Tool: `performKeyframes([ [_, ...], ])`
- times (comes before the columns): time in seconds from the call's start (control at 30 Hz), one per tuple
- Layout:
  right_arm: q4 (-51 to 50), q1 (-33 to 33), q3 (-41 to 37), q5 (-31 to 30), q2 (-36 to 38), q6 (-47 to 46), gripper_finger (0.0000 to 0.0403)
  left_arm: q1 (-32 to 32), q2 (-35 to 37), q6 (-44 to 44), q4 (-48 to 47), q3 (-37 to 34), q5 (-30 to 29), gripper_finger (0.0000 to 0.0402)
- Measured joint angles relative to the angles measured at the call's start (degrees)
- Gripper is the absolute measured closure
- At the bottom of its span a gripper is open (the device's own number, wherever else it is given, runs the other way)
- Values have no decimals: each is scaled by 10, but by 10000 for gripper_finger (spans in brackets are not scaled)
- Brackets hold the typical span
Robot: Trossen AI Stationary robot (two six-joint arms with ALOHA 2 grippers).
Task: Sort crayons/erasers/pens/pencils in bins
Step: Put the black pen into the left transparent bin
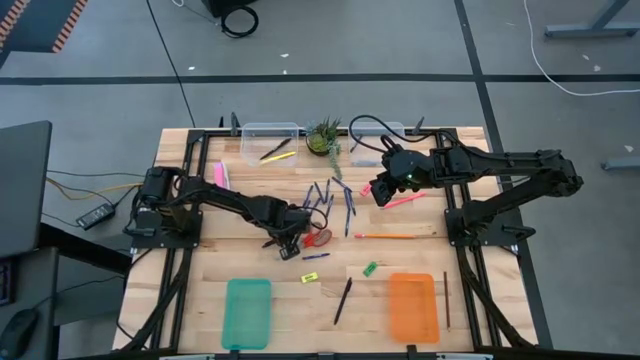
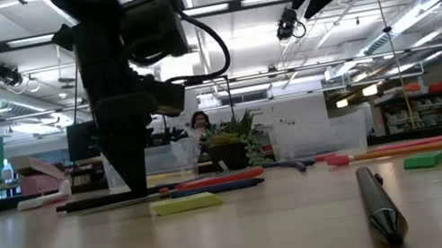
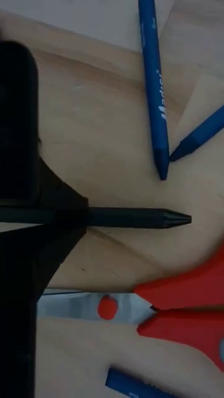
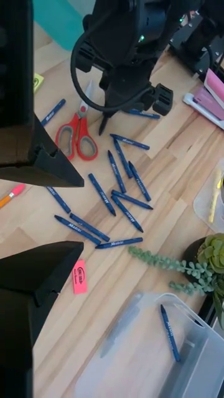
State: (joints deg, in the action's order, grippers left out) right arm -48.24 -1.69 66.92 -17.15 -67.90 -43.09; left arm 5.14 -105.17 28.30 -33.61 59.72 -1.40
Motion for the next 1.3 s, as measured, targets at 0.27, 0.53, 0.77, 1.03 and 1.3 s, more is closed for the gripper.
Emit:
performKeyframes([
  [0.27, 0, 0, 0, -8, 0, 0, 245, -5, 10, -24, -41, 74, 25, 373],
  [0.53, 0, 0, 0, -8, 0, -3, 245, -34, 17, -95, -129, 142, 14, 373],
  [0.77, 1, 0, 0, -8, 0, -3, 245, -117, 22, -185, -227, 183, 5, 373],
  [1.03, 4, 0, 0, -8, 0, -4, 245, -246, 45, -276, -276, 233, 5, 373],
  [1.3, 40, -1, 0, -16, 0, 26, 245, -383, 44, -334, -292, 297, -5, 373],
])
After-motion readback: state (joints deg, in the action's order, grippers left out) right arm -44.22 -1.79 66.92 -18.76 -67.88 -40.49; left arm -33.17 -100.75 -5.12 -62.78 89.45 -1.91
